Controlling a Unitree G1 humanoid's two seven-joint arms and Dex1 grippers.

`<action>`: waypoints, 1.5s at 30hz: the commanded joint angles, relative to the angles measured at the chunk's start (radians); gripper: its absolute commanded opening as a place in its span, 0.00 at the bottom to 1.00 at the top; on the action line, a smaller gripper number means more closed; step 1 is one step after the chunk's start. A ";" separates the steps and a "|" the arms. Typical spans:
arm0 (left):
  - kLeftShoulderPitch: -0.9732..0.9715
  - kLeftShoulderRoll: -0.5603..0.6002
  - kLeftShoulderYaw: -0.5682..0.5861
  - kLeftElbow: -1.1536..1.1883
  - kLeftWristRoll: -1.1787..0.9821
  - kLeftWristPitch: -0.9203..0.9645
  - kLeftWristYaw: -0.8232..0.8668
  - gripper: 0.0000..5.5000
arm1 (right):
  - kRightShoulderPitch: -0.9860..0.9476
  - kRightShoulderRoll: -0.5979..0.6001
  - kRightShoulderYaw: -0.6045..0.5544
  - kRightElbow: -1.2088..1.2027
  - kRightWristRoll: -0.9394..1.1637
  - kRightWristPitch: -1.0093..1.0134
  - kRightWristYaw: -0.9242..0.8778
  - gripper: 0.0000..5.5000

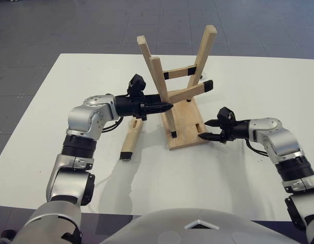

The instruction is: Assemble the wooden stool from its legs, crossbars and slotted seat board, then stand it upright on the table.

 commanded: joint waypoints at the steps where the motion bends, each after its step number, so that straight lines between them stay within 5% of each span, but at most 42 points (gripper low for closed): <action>1: -0.010 0.029 -0.050 0.003 0.069 -0.031 -0.055 0.37 | 0.046 -0.023 0.041 0.024 -0.055 0.028 0.002 0.62; 11: 0.268 0.087 -0.155 -0.323 0.291 -0.176 0.129 0.37 | 0.097 -0.040 0.026 -0.033 -0.051 0.034 -0.025 0.62; 21: 0.420 0.138 -0.250 -0.376 0.405 -0.340 0.191 0.37 | 0.132 -0.048 0.023 -0.069 -0.039 0.050 -0.039 0.62; 28: 0.399 0.171 -0.257 -0.401 0.399 -0.419 0.182 0.37 | 0.134 -0.045 0.014 -0.076 -0.036 0.056 -0.045 0.62; 38: 0.288 0.147 -0.195 -0.436 0.265 -0.282 0.176 0.37 | 0.143 -0.043 0.006 -0.088 -0.031 0.068 -0.047 0.62; 45: 0.276 0.128 -0.129 -0.483 0.228 -0.292 0.173 0.59 | 0.142 -0.044 0.002 -0.086 -0.033 0.074 -0.043 0.62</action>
